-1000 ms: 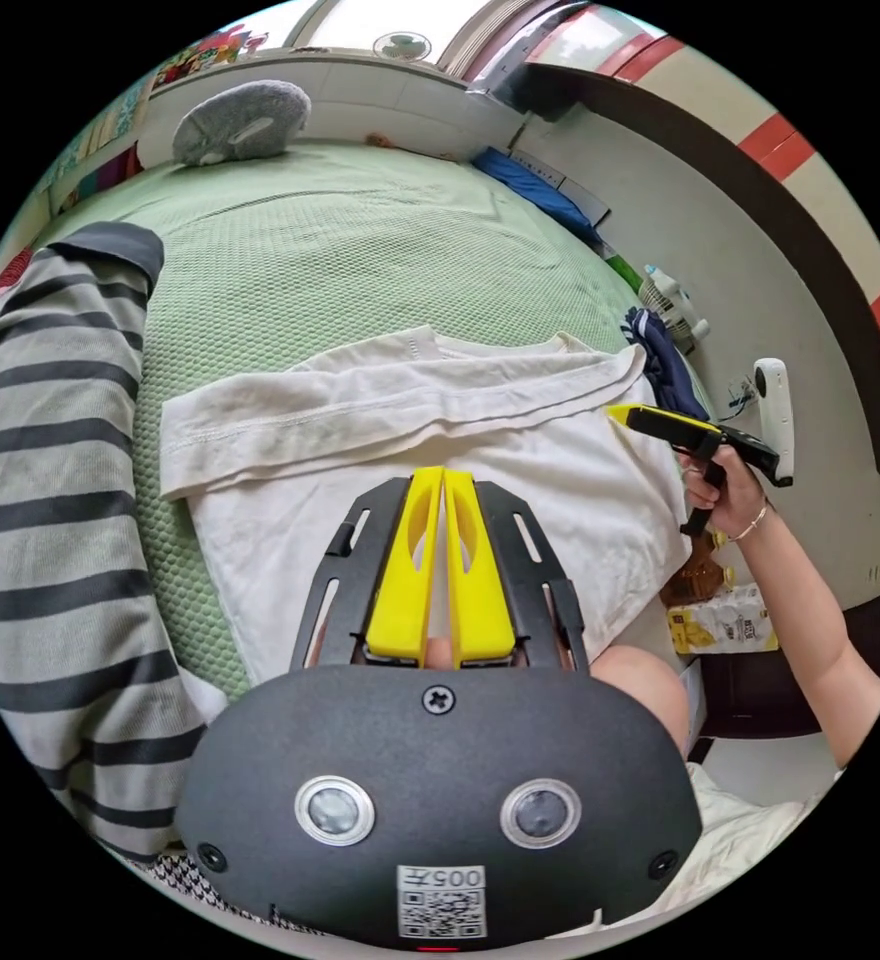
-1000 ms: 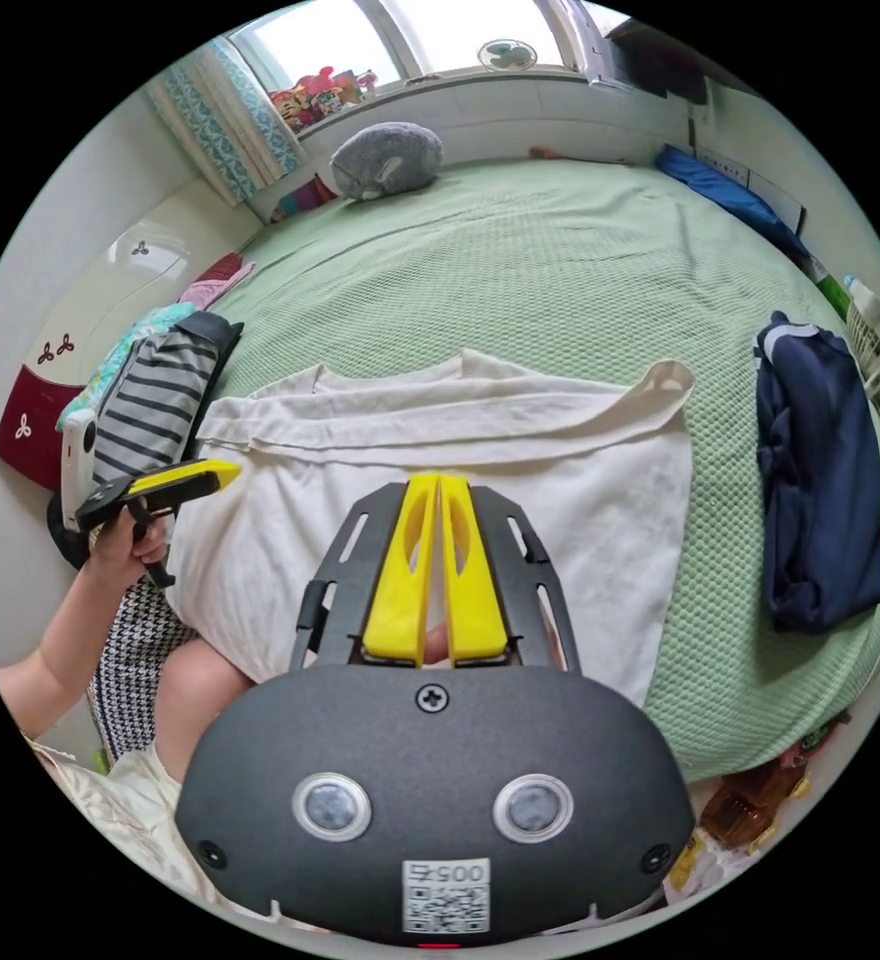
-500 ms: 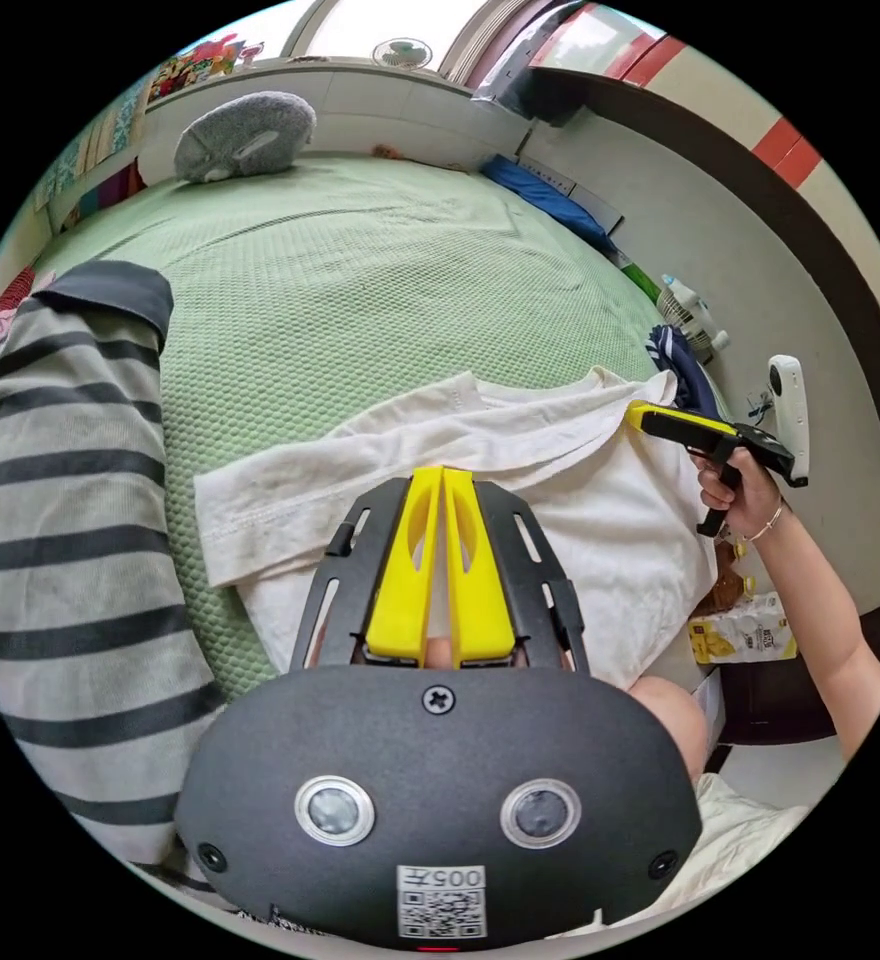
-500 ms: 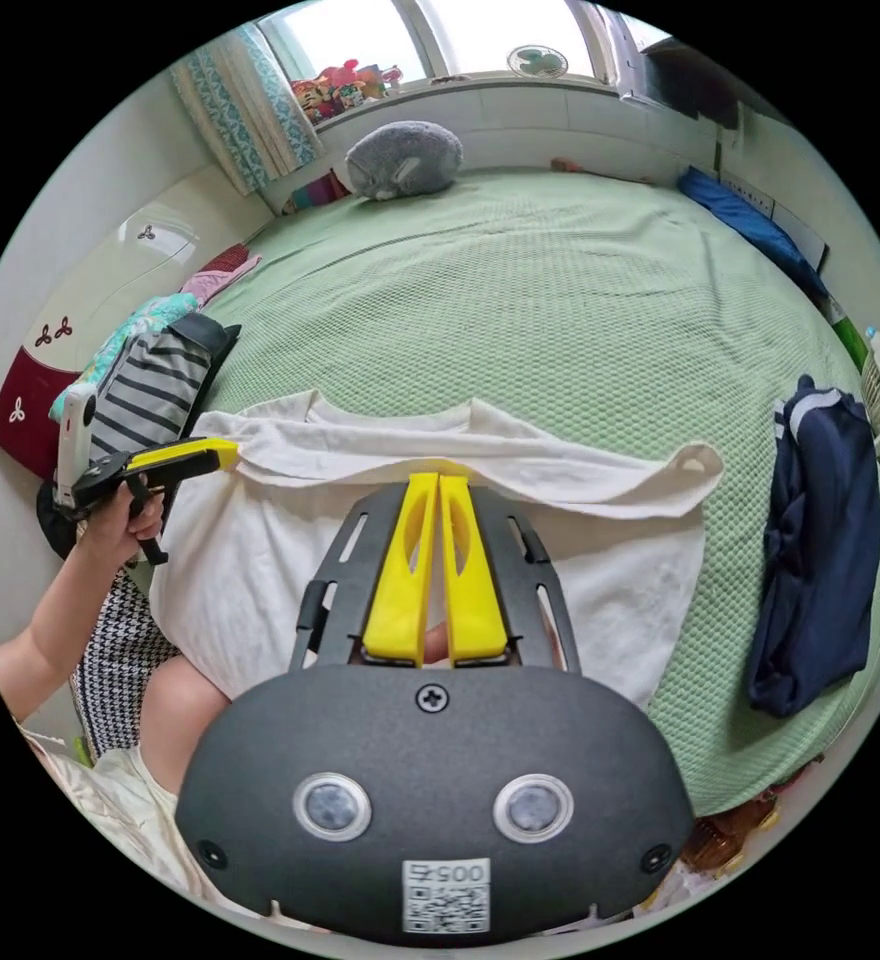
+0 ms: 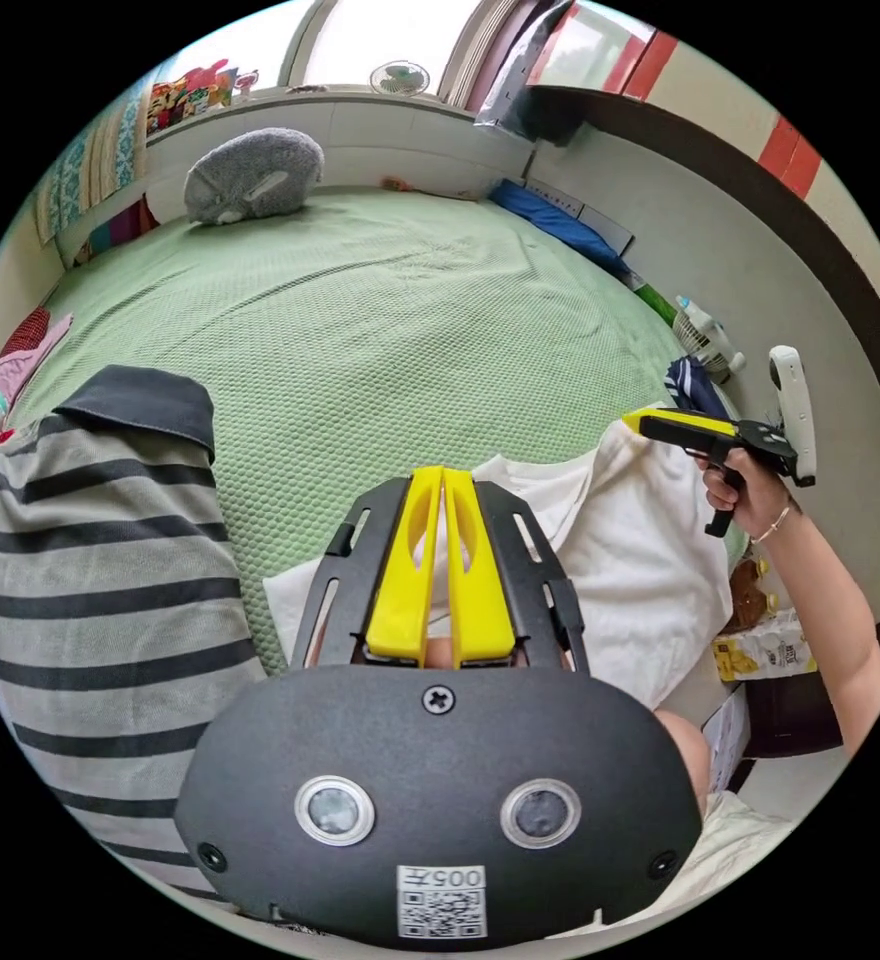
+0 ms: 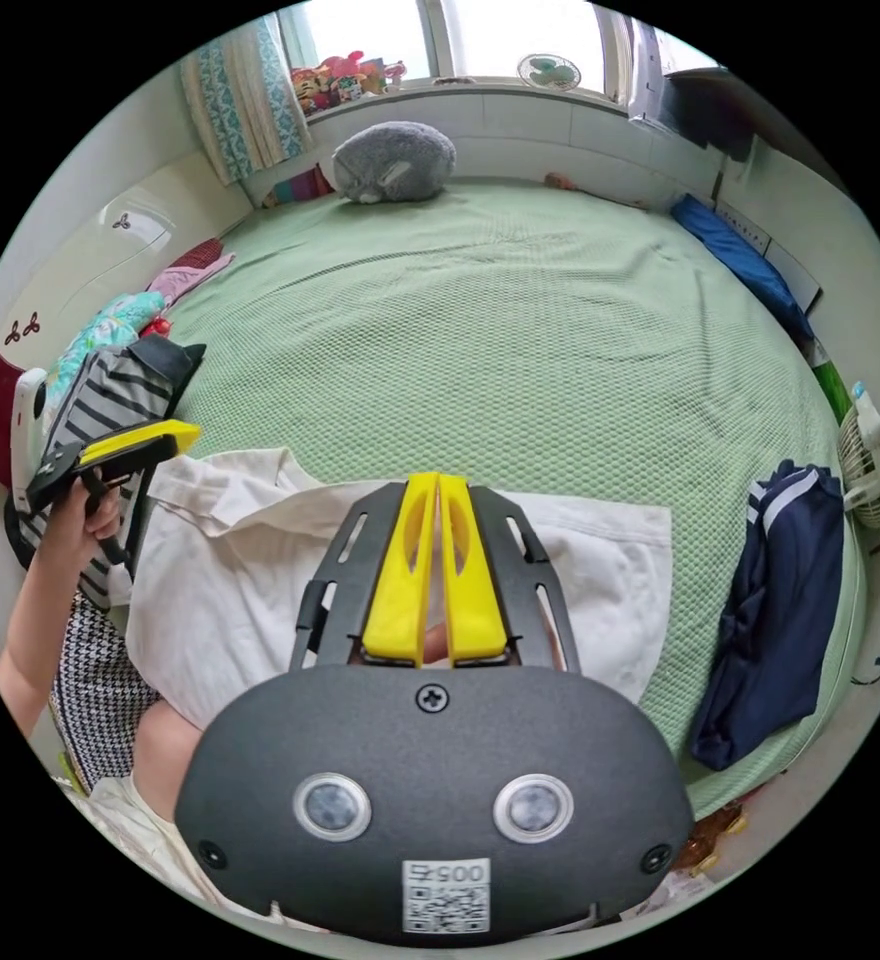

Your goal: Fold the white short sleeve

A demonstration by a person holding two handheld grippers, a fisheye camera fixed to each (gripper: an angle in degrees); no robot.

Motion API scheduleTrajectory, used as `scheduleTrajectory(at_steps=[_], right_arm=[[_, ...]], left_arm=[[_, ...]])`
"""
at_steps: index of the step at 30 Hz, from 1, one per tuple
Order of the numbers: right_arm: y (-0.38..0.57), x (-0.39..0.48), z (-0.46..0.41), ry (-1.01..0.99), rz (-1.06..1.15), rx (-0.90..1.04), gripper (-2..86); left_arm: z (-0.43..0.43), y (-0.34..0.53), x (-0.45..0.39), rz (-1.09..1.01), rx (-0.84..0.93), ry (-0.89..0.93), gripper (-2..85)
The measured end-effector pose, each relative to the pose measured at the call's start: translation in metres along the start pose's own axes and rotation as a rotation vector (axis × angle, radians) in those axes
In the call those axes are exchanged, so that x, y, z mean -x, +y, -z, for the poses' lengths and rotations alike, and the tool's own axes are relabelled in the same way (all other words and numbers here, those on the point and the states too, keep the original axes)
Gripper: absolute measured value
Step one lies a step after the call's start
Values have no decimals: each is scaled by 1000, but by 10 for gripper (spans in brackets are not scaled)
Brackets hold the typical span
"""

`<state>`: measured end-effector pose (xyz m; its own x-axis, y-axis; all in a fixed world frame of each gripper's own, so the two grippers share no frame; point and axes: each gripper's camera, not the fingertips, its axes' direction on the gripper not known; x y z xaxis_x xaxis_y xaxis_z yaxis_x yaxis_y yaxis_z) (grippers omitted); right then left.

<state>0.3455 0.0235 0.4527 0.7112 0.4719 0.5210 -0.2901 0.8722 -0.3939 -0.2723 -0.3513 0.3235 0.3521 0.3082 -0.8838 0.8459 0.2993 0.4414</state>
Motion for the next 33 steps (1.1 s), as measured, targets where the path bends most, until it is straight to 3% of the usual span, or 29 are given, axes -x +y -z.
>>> scheduleTrajectory(at_steps=[6, 16, 26, 33], right_arm=[[4, 42, 6, -63, 68, -7, -9], [21, 166, -16, -58, 364, 129, -13], [-18, 237, -71, -90, 422, 183, -14], [-75, 236, -76, -67, 344, 159, -14]], left_arm=[[5, 24, -17, -61, 46, -61, -1], [22, 39, -40, -88, 96, -80, 0], [23, 49, -60, -168, 170, -61, -1], [8, 31, -71, -175, 183, -43, -1]])
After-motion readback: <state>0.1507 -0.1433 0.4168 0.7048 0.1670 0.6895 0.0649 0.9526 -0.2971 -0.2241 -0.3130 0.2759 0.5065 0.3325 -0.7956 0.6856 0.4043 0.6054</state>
